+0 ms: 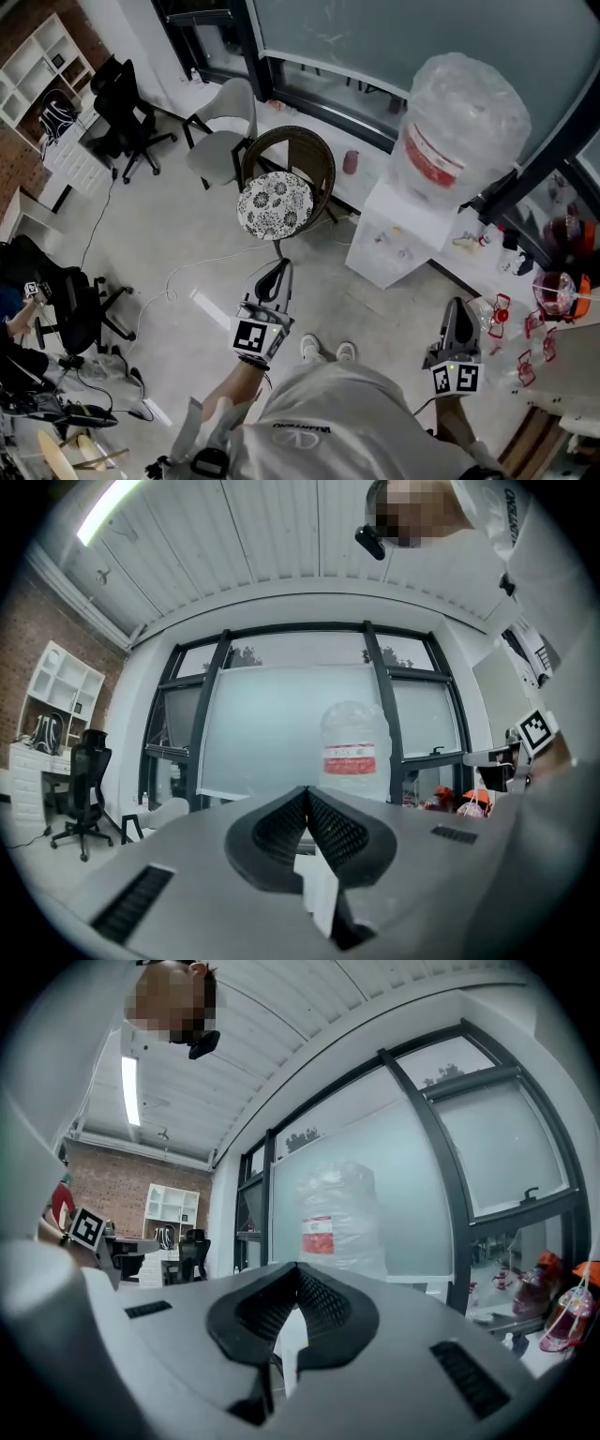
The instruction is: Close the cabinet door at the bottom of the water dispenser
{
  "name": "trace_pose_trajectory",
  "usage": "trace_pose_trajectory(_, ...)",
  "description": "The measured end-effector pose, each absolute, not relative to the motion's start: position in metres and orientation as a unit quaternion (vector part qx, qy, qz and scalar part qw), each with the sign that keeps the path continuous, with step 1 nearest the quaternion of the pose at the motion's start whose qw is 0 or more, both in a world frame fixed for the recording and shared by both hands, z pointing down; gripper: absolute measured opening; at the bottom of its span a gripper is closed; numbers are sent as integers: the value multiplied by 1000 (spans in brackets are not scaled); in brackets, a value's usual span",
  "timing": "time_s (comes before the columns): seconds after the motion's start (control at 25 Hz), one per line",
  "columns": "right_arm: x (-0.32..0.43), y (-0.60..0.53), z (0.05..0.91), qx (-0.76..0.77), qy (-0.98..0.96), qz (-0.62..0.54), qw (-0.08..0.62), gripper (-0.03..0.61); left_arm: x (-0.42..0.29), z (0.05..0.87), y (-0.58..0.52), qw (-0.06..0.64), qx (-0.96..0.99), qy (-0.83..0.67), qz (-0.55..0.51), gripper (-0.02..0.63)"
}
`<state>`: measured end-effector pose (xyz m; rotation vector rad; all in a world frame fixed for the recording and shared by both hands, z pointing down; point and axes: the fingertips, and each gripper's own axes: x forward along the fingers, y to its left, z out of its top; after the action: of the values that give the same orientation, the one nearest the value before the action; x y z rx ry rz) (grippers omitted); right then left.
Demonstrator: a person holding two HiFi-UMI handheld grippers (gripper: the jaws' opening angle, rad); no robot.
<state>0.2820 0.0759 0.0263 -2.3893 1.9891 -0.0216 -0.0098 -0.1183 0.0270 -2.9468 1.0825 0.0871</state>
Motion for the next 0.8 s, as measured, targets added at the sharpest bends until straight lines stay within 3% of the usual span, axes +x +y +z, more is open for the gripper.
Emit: trace_pose_trajectory(0.8,284,69,26,-775,632,-2,18,15,-2,26,-121,-1,-940,338,39,9)
